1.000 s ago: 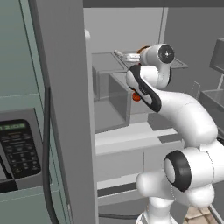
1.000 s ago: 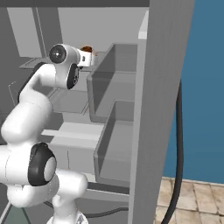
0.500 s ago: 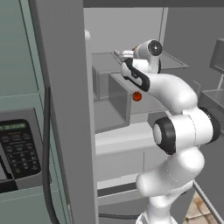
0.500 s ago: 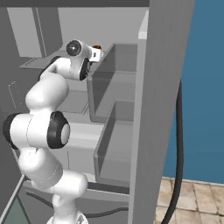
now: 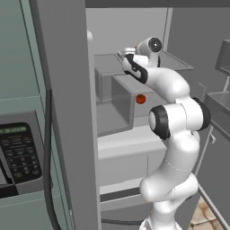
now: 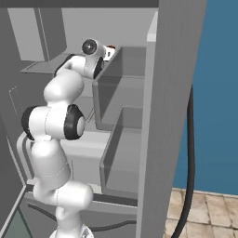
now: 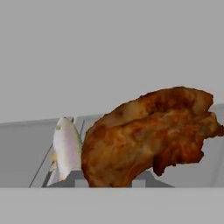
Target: Transport the chicken drumstick and carrot to the fridge. Place the chicken drumstick on the rack containing meat and place the carrot on the rack containing the vegetable, ensuring meats and vegetables are on different racks.
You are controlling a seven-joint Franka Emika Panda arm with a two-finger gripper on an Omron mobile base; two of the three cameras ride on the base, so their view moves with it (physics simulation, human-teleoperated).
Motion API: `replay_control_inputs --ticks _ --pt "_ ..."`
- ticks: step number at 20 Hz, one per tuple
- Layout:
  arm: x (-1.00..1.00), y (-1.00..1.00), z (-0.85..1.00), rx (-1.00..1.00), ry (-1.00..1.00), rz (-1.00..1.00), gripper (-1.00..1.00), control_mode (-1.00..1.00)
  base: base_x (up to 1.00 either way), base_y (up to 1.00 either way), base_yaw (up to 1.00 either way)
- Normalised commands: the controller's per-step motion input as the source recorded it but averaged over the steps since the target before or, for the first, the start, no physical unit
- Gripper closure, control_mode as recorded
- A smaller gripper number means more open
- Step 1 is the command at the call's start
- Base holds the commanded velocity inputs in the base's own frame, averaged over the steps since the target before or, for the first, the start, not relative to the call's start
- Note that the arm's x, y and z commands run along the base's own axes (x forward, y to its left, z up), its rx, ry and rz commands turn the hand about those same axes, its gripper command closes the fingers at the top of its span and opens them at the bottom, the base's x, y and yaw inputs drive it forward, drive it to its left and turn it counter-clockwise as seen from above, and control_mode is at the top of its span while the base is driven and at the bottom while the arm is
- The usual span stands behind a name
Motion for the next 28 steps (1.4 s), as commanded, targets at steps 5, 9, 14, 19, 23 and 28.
replay_control_inputs --ticks 5,9,14,19,23,28 --pt "0.27 -0.22 -0.67 -0.06 0.03 0.00 1.00 -1.00 0.00 0.00 0.00" --pt "0.00 -0.04 -0.86 -0.09 0.04 0.00 1.00 -1.00 0.00 0.00 0.00" --pt "-0.11 0.02 -0.63 -0.09 -0.04 0.00 -1.00 -1.00 0.00 0.00 0.00" --pt "-0.60 0.00 -0.02 0.00 -0.06 0.00 -1.00 -1.00 0.00 0.00 0.00" --pt "-0.79 0.02 0.00 0.00 0.00 -0.03 -1.00 -1.00 0.00 0.00 0.00" --pt "-0.81 0.10 0.14 0.00 0.00 -0.05 -1.00 -1.00 0.00 0.00 0.00"
